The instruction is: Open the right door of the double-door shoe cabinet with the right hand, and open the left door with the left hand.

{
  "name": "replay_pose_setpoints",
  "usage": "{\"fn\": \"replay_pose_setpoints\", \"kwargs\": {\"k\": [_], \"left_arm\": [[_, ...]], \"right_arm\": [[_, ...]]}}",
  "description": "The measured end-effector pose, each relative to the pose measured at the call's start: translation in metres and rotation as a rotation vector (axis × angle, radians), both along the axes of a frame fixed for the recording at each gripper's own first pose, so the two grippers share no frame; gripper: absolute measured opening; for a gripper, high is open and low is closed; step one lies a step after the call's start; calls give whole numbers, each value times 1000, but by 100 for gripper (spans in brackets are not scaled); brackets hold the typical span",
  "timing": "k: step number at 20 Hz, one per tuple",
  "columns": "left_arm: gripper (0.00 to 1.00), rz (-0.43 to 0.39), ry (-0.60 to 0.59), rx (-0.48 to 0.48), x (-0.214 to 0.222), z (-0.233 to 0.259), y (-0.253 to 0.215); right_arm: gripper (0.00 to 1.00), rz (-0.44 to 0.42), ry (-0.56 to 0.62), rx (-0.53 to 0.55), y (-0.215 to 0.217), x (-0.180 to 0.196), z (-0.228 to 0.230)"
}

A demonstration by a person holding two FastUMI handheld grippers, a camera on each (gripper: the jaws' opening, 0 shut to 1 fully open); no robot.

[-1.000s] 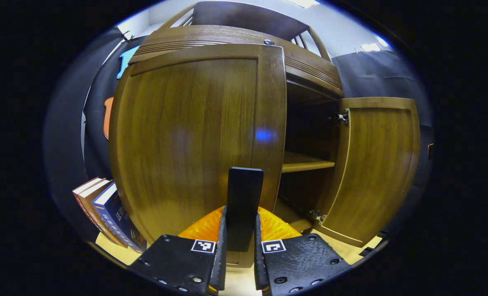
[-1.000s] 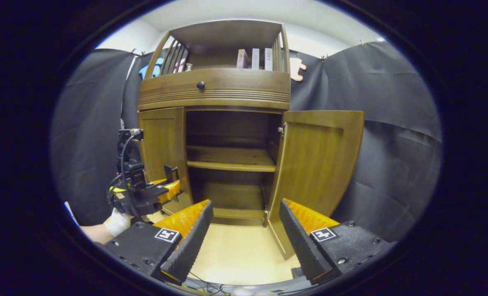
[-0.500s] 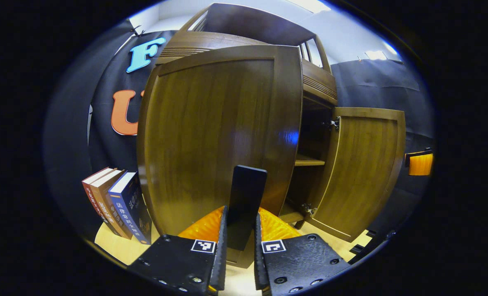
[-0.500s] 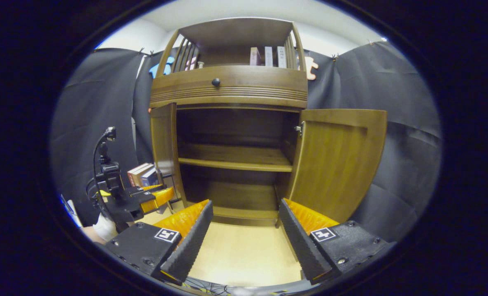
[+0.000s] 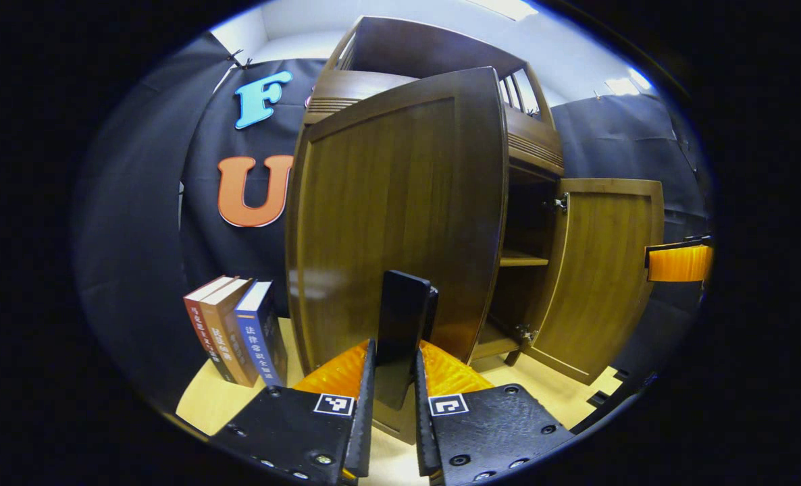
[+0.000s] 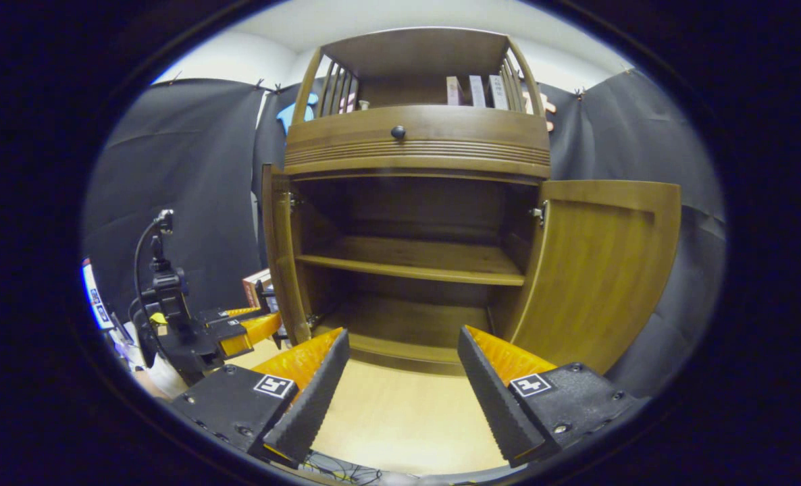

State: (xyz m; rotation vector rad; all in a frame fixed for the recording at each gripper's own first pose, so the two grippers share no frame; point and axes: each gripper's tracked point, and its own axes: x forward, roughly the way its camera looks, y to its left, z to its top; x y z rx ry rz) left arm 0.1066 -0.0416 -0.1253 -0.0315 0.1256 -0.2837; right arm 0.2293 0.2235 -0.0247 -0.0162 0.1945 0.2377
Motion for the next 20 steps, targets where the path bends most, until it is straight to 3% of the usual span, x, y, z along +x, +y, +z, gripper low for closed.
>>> {"fn": "replay_pose_setpoints", "kwargs": {"k": [2, 3, 4, 5, 8, 11, 20], "left_arm": [[13, 31, -3, 32, -8, 0, 14], [22, 44, -9, 57, -9, 0, 21], [23, 67, -11, 73, -10, -2, 30], [7, 77, -19, 81, -13, -1, 37], [2, 123, -23, 62, -11, 2, 56], [0, 143, -28, 70, -16, 4, 76], [0, 80, -56, 63, -15, 3, 96]], "right_arm": [[100, 18, 2, 2, 6, -4, -2], [100, 28, 6, 5, 7, -6, -3], [100, 36, 10, 7, 9, -6, -6], [100, 42, 12, 9, 10, -5, -6], [100, 53, 11, 15, 12, -8, -6], [100, 60, 13, 12, 10, -11, -7], [100, 61, 11, 14, 6, -10, -6]]}}
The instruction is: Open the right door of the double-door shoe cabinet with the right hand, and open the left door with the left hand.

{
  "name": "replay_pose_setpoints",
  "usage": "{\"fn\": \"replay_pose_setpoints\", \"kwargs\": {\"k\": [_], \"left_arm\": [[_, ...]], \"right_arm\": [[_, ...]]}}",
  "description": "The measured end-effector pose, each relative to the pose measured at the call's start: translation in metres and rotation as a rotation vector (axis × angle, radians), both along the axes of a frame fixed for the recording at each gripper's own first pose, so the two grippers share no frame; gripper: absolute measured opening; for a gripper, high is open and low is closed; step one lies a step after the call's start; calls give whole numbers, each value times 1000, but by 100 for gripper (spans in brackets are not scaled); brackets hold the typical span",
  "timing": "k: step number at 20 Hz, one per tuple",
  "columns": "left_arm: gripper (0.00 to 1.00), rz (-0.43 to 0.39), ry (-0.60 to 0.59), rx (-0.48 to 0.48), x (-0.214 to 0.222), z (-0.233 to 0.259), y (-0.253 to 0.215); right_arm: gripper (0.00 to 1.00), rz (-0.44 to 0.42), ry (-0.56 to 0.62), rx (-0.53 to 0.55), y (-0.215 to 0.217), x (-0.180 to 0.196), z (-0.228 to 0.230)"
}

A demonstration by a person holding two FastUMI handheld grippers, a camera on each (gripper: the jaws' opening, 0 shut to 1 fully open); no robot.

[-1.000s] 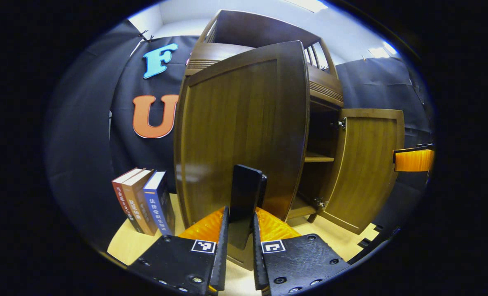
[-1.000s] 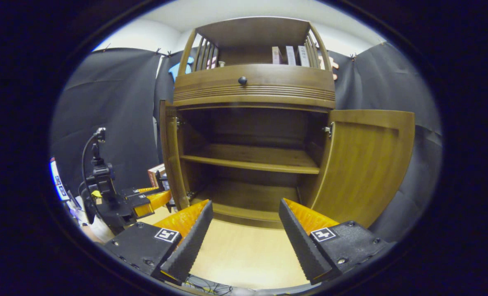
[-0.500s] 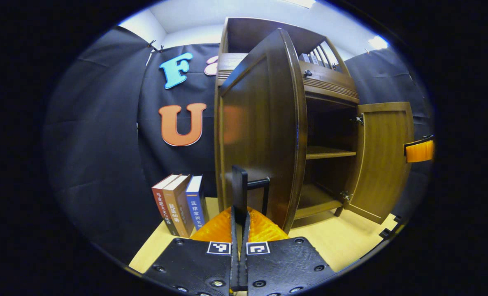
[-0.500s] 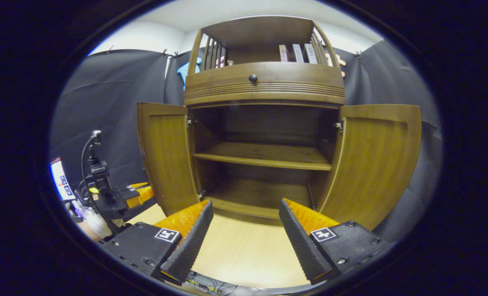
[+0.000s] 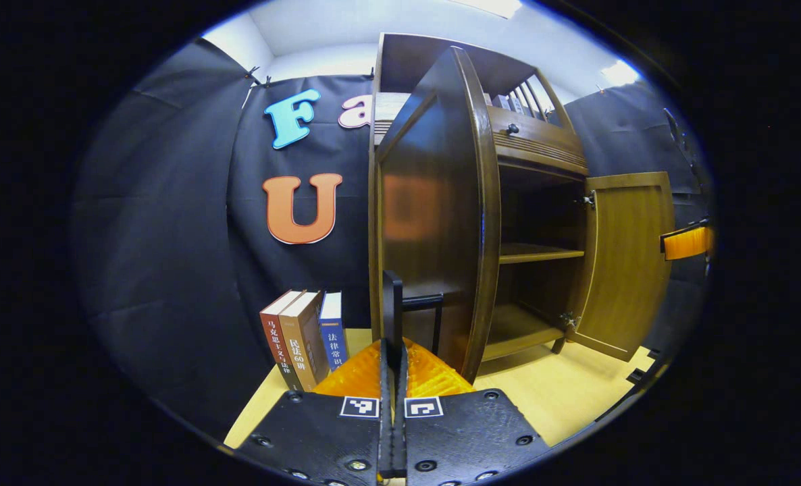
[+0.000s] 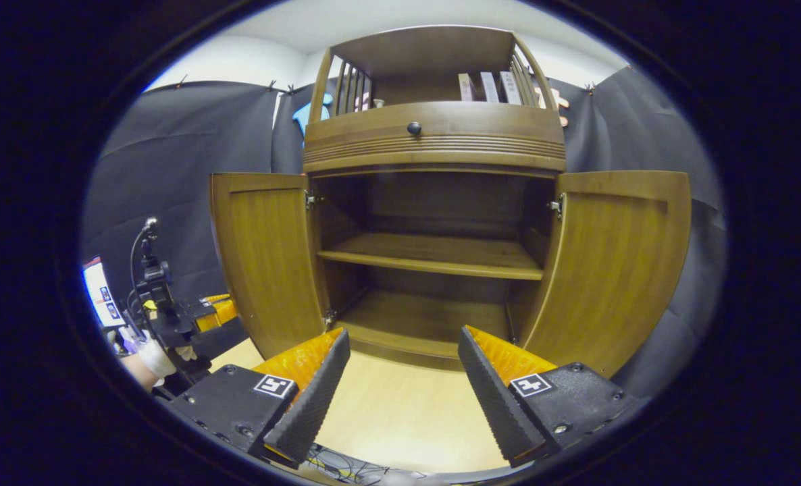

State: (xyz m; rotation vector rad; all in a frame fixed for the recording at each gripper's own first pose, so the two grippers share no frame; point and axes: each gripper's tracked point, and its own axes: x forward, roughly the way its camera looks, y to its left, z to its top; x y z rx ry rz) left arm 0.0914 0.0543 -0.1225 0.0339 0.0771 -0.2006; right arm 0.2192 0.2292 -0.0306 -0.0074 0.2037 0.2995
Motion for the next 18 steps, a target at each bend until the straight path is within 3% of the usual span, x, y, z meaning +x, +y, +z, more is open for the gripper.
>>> {"fn": "replay_pose_setpoints", "kwargs": {"k": [9, 18], "left_arm": [[0, 3, 4, -9, 12, -3, 50], [0, -150, 31, -51, 17, -6, 65]], "right_arm": [[100, -9, 0, 3, -2, 6, -1], [100, -5, 13, -17, -3, 10, -3]]}}
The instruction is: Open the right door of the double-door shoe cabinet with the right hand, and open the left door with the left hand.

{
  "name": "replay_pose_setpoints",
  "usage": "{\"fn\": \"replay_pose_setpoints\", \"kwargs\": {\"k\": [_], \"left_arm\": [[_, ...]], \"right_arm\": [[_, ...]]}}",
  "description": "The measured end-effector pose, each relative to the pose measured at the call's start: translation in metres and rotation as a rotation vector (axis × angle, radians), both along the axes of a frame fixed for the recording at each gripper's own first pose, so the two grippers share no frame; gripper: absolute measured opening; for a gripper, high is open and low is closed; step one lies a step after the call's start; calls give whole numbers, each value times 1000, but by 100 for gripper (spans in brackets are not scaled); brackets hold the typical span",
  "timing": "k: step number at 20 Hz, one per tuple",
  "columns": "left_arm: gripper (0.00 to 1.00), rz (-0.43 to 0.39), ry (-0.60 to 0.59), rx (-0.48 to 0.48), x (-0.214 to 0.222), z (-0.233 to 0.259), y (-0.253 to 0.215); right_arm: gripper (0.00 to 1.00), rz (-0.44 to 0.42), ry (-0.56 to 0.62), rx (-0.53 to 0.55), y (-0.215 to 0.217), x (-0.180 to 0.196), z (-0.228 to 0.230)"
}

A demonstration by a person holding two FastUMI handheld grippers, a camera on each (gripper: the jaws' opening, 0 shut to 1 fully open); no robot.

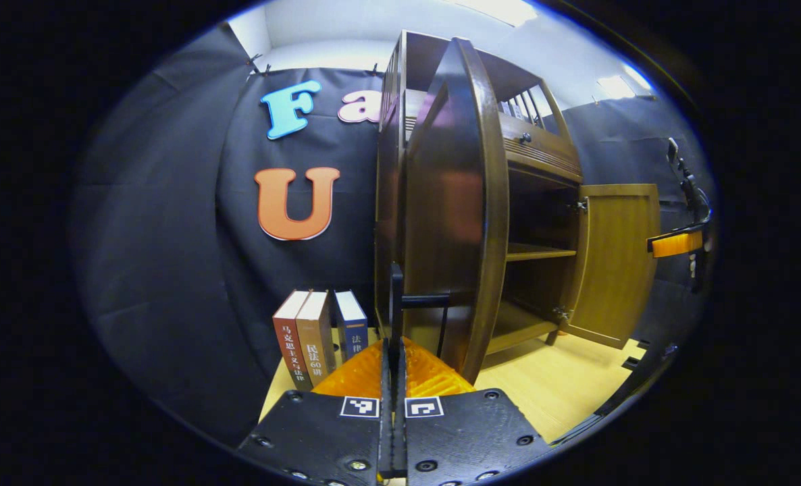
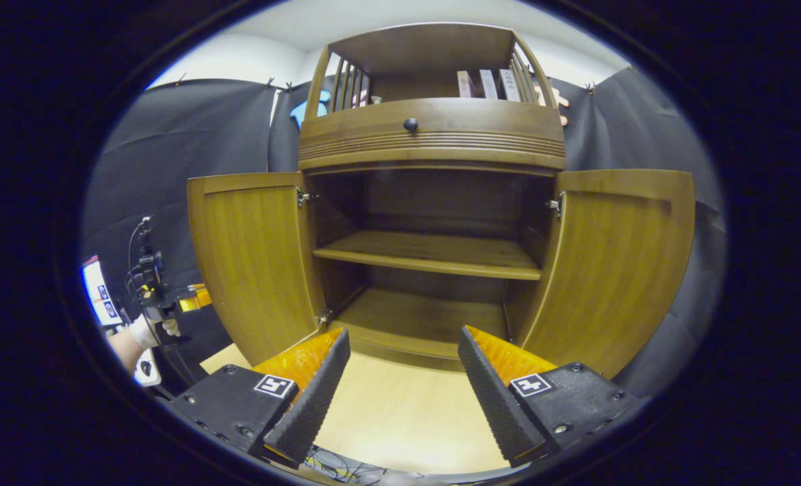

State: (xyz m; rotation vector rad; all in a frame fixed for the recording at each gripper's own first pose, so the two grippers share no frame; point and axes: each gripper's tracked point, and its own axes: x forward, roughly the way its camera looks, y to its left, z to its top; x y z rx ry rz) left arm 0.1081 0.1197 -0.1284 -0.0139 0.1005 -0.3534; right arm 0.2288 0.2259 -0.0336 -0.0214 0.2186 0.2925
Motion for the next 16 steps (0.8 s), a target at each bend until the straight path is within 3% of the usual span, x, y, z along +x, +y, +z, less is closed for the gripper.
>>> {"fn": "replay_pose_setpoints", "kwargs": {"k": [2, 4, 5, 6, 10, 11, 14, 15, 16], "left_arm": [[1, -28, 14, -3, -1, -2, 0], [14, -39, 29, 13, -5, -6, 5], [6, -38, 48, 28, -7, -13, 8], [17, -37, 74, 44, -10, -22, 11], [99, -10, 141, 92, -40, -48, 25], [92, 13, 146, 95, -49, -49, 28], [94, 119, 139, 86, -68, -44, 38], [100, 163, 134, 84, -74, -38, 43], [97, 214, 127, 87, -81, -31, 45]], "right_arm": [[100, 1, 3, -4, -1, 0, 0], [100, 0, 8, -7, -3, -1, -2], [100, 0, 10, -7, -3, 0, -2], [100, -2, 11, -8, -4, 0, -3], [100, -12, 18, -5, -8, 4, -7], [100, -12, 21, -6, -8, 5, -7], [100, -7, 29, -14, -8, 11, -11], [100, -6, 28, -13, -8, 12, -11], [100, -4, 26, -13, -7, 14, -12]]}}
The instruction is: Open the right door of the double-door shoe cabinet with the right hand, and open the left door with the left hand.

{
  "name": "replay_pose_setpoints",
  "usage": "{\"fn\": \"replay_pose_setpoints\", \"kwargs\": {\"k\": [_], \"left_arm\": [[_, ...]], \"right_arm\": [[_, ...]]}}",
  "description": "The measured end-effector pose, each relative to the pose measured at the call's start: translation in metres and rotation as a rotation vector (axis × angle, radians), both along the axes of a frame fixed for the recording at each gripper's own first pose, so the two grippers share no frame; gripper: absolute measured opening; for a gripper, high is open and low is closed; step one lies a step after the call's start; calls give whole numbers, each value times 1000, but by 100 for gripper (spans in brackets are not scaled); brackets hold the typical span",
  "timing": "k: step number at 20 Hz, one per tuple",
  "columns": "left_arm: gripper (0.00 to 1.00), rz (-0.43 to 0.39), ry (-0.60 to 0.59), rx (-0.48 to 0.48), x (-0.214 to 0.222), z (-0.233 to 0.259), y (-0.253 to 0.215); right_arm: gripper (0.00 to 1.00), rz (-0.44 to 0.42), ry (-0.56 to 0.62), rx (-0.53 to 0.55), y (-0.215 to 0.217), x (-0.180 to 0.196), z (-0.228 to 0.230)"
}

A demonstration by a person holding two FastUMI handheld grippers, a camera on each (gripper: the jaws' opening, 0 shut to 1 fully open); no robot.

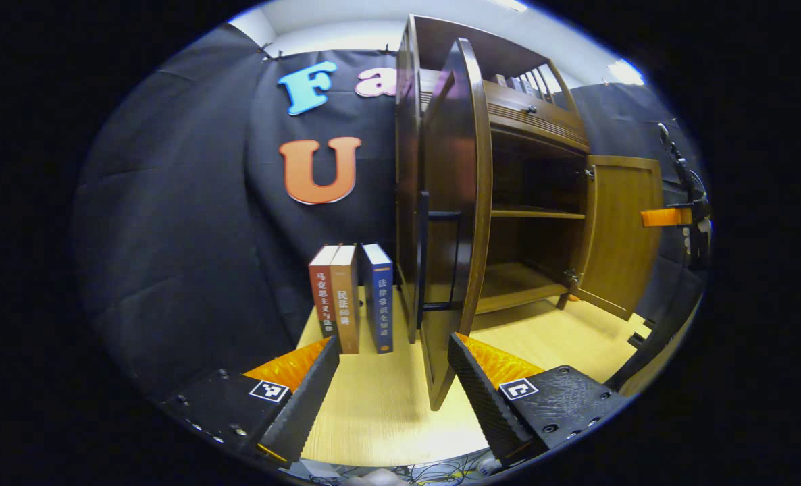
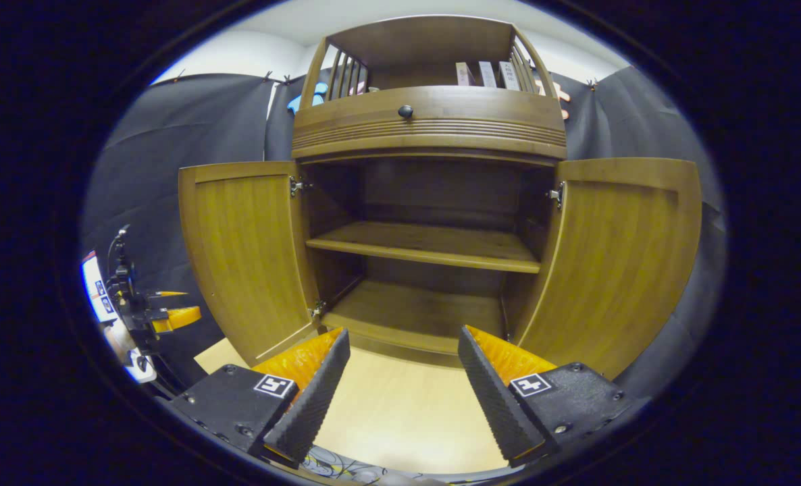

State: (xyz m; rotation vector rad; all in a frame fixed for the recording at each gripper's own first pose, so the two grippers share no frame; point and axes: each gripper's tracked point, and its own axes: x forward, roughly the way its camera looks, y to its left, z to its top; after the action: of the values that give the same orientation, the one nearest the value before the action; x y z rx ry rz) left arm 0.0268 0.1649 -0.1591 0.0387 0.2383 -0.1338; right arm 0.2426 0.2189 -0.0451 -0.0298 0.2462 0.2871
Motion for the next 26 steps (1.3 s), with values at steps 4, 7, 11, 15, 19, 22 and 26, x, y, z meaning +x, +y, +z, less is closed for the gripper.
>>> {"fn": "replay_pose_setpoints", "kwargs": {"k": [4, 7, 11, 15, 19, 22, 26], "left_arm": [[100, 139, -81, 32, -17, 53, -8], [95, 108, -161, 31, -18, 98, -54], [95, -24, -167, -50, -6, 125, -132], [95, -44, -140, -114, 15, 135, -175], [100, -1, -161, -72, 37, 141, -199], [95, -16, -147, -47, 41, 133, -220], [95, -47, -154, -17, 42, 124, -242]], "right_arm": [[100, 2, -11, 4, 2, 6, 3], [100, 1, -21, 7, 2, 8, 8], [100, -5, -40, 24, -3, 5, 18], [100, -34, -82, 45, -14, 0, 37], [100, -117, -101, 63, -43, -4, 42], [100, -202, -122, 67, -68, -8, 44], [99, -276, -134, 79, -89, -13, 43]]}}
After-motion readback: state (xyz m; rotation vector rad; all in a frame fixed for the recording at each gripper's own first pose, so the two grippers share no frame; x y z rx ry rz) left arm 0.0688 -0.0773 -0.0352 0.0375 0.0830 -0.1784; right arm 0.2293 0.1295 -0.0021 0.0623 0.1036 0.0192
